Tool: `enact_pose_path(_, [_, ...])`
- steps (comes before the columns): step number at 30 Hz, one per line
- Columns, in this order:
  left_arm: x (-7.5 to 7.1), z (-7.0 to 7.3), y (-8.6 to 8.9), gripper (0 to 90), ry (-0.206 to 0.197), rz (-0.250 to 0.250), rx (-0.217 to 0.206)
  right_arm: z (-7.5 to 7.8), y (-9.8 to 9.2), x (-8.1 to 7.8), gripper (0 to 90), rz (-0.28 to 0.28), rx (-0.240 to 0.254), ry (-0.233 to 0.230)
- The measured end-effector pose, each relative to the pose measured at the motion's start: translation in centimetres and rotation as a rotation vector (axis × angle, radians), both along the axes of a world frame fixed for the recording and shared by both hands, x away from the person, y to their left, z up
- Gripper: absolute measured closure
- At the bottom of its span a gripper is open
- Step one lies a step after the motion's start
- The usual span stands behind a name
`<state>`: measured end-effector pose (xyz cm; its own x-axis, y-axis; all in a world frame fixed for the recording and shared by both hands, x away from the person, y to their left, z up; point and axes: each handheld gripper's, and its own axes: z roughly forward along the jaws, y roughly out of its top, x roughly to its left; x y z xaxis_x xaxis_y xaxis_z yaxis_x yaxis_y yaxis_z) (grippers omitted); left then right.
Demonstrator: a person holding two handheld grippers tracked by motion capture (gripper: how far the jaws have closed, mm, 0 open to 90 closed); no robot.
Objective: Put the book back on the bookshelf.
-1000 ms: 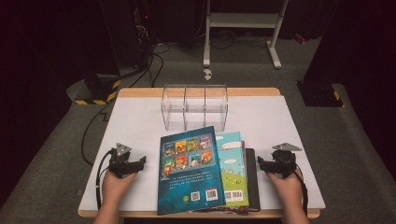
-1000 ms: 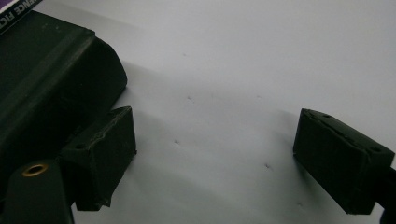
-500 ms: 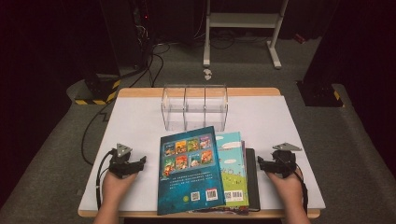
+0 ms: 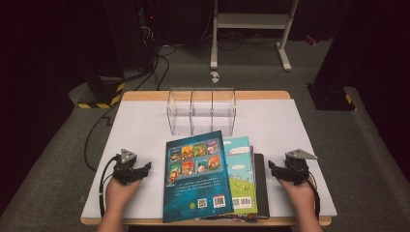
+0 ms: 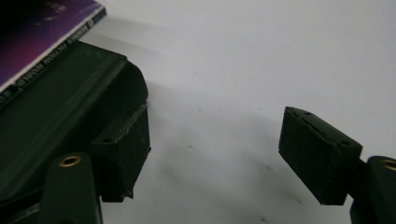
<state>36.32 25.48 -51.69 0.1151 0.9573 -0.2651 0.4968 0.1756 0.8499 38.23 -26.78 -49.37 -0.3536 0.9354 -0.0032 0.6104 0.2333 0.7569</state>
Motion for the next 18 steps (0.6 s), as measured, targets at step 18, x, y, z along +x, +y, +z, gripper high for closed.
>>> enact_pose_path(18, [-2.5, 1.8, -5.3, 25.5, 0.023, -0.150, -0.190, 5.3, 5.3, -3.1, 25.4, 0.203, 0.079, -0.166])
